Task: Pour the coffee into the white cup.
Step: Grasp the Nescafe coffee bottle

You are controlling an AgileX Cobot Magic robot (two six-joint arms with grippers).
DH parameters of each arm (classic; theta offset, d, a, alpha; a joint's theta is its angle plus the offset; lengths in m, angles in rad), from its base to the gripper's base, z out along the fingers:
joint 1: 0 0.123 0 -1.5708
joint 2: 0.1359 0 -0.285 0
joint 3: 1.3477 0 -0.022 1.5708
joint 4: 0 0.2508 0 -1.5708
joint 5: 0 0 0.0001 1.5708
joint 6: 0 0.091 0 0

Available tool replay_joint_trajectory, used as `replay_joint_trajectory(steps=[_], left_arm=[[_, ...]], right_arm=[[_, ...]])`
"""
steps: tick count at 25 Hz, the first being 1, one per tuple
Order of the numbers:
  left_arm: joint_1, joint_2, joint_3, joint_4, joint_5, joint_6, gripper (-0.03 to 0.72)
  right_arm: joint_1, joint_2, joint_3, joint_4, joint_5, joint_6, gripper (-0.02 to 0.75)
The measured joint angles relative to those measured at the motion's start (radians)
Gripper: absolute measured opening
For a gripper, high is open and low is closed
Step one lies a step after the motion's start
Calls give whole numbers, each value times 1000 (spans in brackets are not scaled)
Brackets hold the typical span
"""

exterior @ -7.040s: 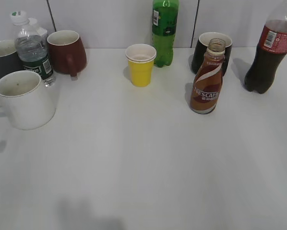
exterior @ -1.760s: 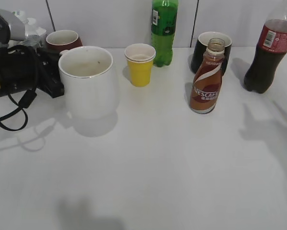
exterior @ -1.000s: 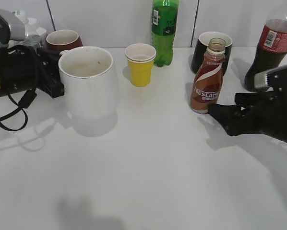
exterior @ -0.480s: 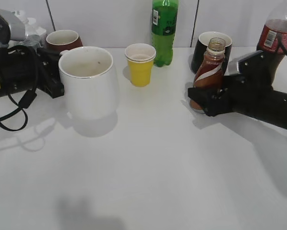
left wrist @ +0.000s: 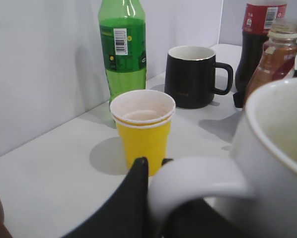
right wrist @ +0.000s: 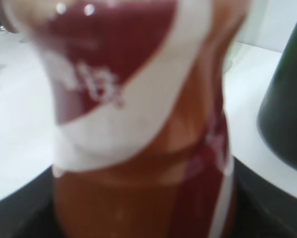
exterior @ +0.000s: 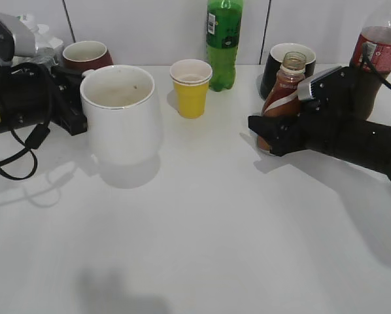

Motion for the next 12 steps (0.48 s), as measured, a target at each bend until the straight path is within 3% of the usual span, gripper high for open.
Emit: replay_joint_trajectory(steps=[8, 12], left_arm=[[-15, 0, 0, 40, 0, -17, 43], [-69, 0, 0, 53, 0, -41, 43]], right_arm=[[0, -5, 0, -4, -3, 0, 526], [9, -105, 2, -102, 61, 0, 527]])
